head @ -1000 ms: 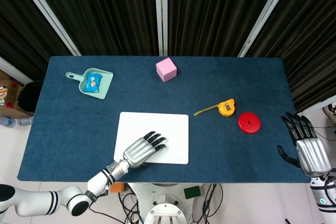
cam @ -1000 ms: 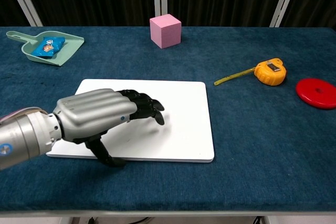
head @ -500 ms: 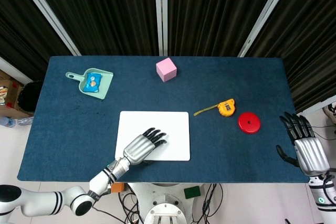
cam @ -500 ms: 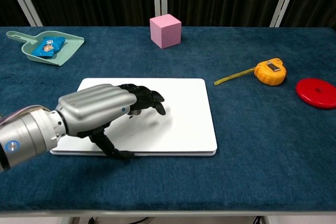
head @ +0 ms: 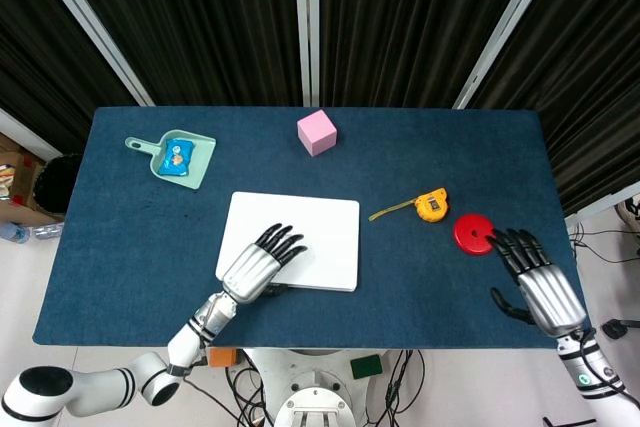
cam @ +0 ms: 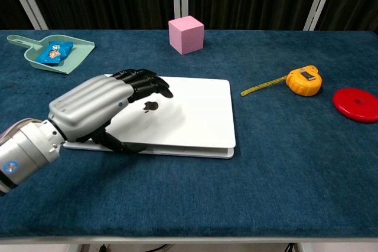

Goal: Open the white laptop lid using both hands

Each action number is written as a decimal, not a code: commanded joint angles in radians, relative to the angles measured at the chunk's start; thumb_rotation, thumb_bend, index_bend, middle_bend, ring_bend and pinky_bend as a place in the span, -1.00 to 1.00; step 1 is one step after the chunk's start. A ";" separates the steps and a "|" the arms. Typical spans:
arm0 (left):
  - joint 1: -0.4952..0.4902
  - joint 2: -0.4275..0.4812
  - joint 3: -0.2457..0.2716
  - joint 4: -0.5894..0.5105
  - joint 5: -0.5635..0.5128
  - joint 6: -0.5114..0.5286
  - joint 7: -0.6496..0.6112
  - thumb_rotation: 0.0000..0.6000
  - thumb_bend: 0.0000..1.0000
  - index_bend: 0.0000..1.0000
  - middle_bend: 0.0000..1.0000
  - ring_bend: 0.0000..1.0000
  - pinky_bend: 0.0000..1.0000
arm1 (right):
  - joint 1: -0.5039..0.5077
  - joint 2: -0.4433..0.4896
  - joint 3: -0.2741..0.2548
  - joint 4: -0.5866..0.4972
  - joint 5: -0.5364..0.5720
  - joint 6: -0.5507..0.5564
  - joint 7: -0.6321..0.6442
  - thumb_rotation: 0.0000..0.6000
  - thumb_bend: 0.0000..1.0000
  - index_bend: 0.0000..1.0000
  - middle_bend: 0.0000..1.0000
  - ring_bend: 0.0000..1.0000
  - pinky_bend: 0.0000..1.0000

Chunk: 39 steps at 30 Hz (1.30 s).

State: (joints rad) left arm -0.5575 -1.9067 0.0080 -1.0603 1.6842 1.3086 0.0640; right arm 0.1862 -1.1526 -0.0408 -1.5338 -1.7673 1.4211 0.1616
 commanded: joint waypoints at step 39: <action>-0.067 -0.157 -0.101 0.314 -0.002 0.222 -0.218 1.00 0.02 -0.57 -0.71 -0.91 -0.82 | 0.459 -0.394 0.058 0.086 0.015 -0.533 -0.037 1.00 0.05 -1.00 -1.00 -1.00 -1.00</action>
State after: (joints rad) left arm -0.6245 -2.0634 -0.0926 -0.7468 1.6825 1.5305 -0.1543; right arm 0.6250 -1.5251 0.0011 -1.4649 -1.7775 0.9138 0.1089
